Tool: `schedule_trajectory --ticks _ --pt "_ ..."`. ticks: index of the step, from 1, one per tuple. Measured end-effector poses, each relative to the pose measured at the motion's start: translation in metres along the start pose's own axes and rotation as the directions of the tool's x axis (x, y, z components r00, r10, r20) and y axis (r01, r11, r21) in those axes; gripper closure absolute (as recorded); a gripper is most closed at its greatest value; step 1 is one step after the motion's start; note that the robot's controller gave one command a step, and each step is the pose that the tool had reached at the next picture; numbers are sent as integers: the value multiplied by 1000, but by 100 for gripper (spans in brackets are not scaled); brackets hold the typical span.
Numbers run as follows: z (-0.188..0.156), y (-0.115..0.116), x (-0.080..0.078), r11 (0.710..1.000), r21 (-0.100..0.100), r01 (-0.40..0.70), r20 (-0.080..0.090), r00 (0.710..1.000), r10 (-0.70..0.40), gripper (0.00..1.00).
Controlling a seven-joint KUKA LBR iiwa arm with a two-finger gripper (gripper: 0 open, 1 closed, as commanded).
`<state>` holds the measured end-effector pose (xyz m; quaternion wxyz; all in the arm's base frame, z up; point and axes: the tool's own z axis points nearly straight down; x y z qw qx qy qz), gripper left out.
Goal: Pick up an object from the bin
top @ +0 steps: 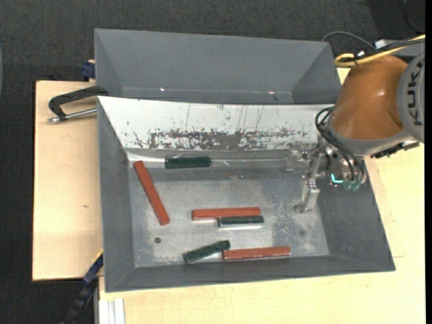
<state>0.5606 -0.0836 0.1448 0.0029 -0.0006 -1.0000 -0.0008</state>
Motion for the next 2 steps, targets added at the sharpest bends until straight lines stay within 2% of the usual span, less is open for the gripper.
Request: schedule_trajectory --ticks 1,2 --pt "-4 0 -2 1000 1 2 8 1000 -2 0" --pt "41 29 25 997 3 77 12 997 -77 0"
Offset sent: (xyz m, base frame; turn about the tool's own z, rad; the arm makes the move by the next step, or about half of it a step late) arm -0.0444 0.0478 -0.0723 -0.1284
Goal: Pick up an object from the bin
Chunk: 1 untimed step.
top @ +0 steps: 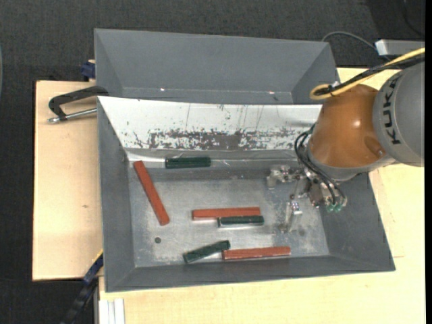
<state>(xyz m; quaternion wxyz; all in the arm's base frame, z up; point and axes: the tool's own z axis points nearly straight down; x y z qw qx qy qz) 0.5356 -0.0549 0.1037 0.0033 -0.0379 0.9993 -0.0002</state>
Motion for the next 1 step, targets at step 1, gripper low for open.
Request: schedule_trajectory --ticks 1 --pt "16 20 -8 992 -3 124 -7 992 -124 0"
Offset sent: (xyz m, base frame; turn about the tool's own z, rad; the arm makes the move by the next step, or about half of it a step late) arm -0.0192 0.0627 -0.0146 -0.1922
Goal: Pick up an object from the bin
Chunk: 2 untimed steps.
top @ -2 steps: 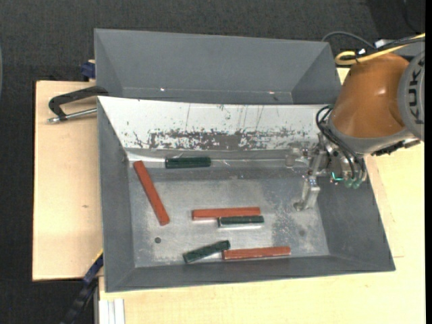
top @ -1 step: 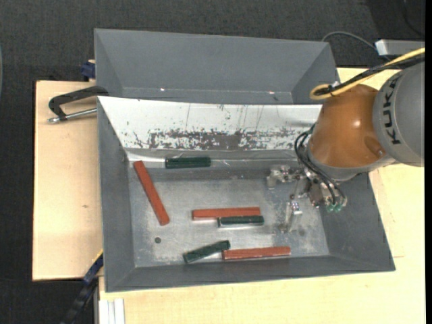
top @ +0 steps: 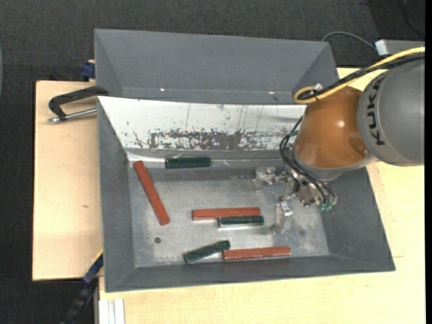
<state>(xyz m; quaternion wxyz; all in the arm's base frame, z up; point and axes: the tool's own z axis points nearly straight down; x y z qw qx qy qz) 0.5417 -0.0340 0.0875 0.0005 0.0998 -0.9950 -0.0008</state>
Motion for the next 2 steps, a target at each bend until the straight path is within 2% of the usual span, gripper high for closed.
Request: schedule_trajectory --ticks 1,2 --pt "-3 41 12 998 2 62 4 998 -62 0" --pt "16 35 19 999 1 54 2 999 -54 100"
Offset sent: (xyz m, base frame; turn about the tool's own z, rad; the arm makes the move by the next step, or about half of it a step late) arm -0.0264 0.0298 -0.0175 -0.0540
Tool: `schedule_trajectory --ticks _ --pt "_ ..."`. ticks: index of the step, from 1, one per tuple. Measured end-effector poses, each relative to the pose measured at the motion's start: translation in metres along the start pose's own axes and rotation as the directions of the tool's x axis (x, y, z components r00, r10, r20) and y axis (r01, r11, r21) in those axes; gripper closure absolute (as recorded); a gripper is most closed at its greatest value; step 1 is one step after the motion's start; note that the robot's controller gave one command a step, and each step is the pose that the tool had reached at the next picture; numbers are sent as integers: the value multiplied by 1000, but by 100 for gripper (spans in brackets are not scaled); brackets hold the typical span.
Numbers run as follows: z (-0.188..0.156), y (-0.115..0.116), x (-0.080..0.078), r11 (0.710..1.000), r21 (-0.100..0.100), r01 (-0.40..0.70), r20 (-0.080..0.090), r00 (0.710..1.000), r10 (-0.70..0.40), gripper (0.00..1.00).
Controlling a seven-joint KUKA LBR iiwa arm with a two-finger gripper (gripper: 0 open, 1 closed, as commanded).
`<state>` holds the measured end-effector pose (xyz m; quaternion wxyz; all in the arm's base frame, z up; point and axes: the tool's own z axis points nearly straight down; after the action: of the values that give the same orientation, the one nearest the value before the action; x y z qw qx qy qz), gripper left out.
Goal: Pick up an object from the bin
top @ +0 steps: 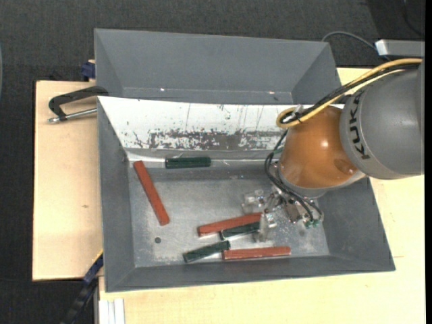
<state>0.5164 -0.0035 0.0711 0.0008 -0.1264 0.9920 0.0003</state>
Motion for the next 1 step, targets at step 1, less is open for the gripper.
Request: schedule_trajectory --ticks 1 --pt "0 0 0 1000 0 0 0 1000 0 100"
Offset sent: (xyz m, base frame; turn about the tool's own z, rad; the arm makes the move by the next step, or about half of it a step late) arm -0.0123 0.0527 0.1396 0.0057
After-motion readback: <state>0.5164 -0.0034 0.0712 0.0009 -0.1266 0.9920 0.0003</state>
